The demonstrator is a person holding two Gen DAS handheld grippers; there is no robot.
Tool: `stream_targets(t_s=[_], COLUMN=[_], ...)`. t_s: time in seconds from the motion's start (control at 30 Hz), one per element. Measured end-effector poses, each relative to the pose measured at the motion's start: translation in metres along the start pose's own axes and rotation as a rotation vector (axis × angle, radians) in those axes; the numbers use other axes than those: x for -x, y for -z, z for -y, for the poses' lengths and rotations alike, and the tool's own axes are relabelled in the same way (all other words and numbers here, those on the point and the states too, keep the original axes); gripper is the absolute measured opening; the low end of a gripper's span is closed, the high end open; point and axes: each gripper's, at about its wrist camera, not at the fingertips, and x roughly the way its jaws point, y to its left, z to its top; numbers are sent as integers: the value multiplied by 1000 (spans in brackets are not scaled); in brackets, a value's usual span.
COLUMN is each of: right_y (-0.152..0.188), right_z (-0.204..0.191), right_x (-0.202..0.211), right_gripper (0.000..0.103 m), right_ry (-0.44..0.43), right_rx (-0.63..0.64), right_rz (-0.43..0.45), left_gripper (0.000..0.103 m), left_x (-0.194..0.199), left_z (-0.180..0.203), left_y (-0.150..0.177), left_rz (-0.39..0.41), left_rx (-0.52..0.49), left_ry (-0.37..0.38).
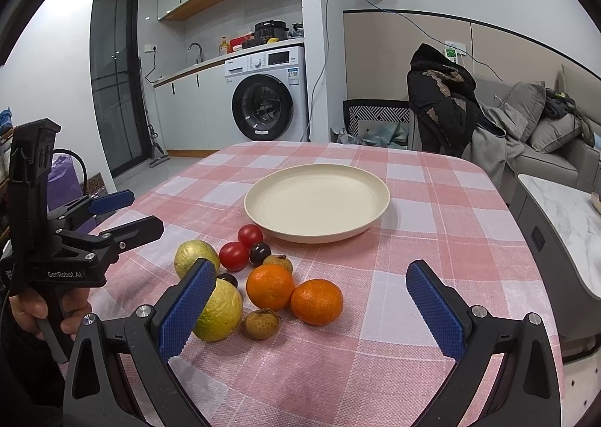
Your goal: Organize fruits
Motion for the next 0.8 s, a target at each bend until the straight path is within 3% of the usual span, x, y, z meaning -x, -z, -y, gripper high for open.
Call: stream_targets(t_s=[0.4, 0.63, 0.8], right_y=[-3, -3, -5], right_z=[-1, 6, 16], right_x=[-16, -34, -44], right_gripper=[103, 103, 93], right_ry=[16, 10, -32], right_rx=[1, -30, -85], right_rz=[-83, -177, -250], left_gripper=[102, 102, 102], left_x=[-16, -30, -41], left_z=[-4, -2, 5], left_y=[-1, 2, 3], left_rz=[-49, -129, -181], left_rx=[5, -10, -40], left_ry=[-21, 2, -33])
